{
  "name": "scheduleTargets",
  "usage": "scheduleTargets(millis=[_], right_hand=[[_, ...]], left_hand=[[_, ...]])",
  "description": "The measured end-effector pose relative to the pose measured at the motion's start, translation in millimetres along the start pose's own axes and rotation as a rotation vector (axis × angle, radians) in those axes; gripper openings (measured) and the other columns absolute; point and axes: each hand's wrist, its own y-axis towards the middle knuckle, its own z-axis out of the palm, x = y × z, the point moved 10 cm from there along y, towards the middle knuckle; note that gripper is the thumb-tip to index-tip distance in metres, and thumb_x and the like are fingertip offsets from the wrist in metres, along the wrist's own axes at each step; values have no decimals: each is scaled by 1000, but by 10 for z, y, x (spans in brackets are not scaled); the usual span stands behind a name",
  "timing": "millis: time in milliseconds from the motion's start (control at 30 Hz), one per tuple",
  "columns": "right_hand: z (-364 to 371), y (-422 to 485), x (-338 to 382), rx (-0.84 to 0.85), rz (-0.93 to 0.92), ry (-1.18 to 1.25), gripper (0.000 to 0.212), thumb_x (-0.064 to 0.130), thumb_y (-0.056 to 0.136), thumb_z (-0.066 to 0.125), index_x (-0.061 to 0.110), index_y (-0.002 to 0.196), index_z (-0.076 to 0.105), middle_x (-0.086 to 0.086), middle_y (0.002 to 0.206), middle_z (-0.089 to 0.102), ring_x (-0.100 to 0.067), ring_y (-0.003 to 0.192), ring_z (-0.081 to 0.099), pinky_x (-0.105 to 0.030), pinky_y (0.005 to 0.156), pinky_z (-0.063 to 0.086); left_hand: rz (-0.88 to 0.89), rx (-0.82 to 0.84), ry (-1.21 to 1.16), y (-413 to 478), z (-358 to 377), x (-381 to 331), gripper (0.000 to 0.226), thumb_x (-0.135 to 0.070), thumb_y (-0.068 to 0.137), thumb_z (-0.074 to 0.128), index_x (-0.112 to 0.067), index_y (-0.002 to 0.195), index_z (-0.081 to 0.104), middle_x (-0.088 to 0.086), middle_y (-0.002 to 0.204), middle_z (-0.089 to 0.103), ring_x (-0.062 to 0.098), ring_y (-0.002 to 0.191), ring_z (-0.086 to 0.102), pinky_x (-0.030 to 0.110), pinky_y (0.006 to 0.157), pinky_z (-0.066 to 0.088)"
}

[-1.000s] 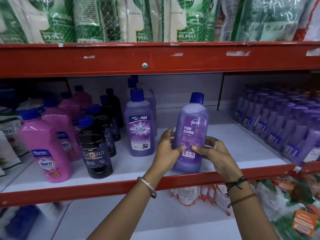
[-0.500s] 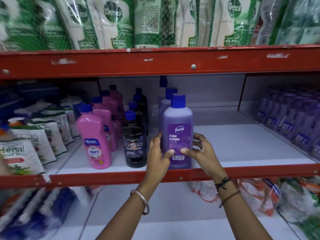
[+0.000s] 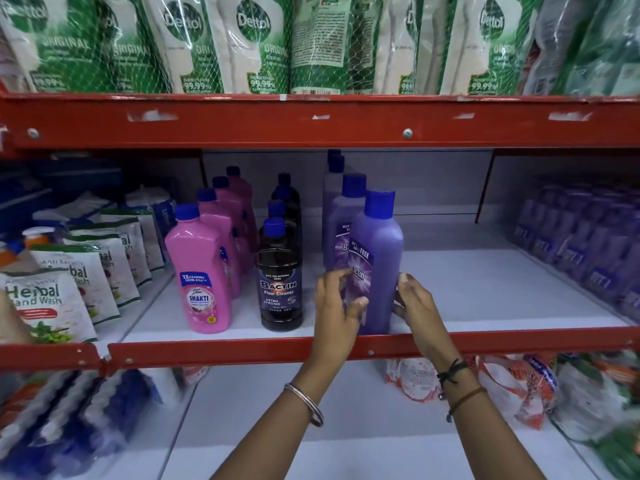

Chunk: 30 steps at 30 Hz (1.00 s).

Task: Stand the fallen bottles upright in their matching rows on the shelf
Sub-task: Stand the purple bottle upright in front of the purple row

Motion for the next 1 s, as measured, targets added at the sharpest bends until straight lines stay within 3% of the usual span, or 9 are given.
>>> scheduleTargets(millis=[67, 133, 200, 333, 533, 633, 733, 833, 1000], right_hand=[[18, -8, 19, 66, -7, -31, 43, 52, 83, 57, 19, 110, 61, -1, 112, 68, -17, 102, 66, -29, 87, 56], [0, 11, 59, 83, -24, -40, 55, 46, 71, 68, 15, 114, 58, -5, 114, 68, -18, 101, 67, -30, 86, 56], [-43, 51, 73, 61, -23, -22, 48, 34, 72, 72, 15, 112, 55, -6, 112, 68, -15, 98, 68, -27, 81, 57], [-18, 75, 91, 83, -29, -21, 24, 11, 88, 57, 2, 109, 51, -8, 101, 71, -10, 85, 71, -18, 70, 56], [-39, 109, 99, 28, -51, -78, 18, 18, 91, 54, 14, 104, 65, 2, 98, 72, -12, 87, 71, -21, 73, 58], [-59, 64, 156, -50, -96, -48, 25, 17, 91, 55, 14, 113, 65, 5, 99, 72, -8, 88, 71, -19, 73, 57], [-112, -19, 161, -154, -113, 37, 29, 22, 96, 46, 16, 120, 60, 2, 108, 69, -7, 96, 69, -17, 78, 55], [-70, -73, 119, -156, -48, 101, 40, 27, 99, 34, 7, 128, 54, -1, 120, 63, -5, 101, 66, -13, 80, 53], [-45, -136, 150, -132, -19, 75, 46, 33, 99, 29, 8, 130, 52, -3, 125, 59, -5, 104, 62, -11, 81, 52]], left_hand=[[-79, 26, -15, 41, 19, 130, 63, -18, 75, 72, -19, 129, 40, 4, 131, 47, 9, 116, 51, 26, 101, 45], [-136, 74, -2, 65, 54, 214, 81, -30, 69, 75, -21, 137, 31, 2, 137, 47, 14, 122, 50, 35, 106, 43], [-160, 137, -8, 74, 109, 199, 89, -34, 70, 76, -26, 141, 23, -2, 139, 48, 13, 123, 51, 35, 105, 44], [-115, 106, -13, 81, 82, 99, 75, -30, 80, 70, -28, 140, 24, -1, 135, 51, 11, 117, 55, 29, 99, 47], [-76, 19, 13, 31, -53, 86, 61, -60, 87, 40, -37, 141, 25, -5, 144, 45, 10, 128, 49, 43, 105, 45], [-64, 66, 8, -11, -82, 3, 64, -68, 86, 29, -42, 144, 22, -27, 147, 31, -8, 132, 35, 18, 108, 36], [-88, 162, -33, -51, -59, -102, 70, -76, 76, 17, -51, 141, 9, -50, 132, 13, -39, 114, 16, -9, 91, 20], [-111, 227, -29, -92, -22, -182, 76, -76, 70, 9, -49, 140, 0, -50, 127, 7, -46, 103, 9, -15, 83, 13], [-107, 265, 8, -156, 5, -215, 88, -91, 60, 7, -53, 139, -4, -52, 125, 5, -46, 105, 6, -8, 90, 12]])
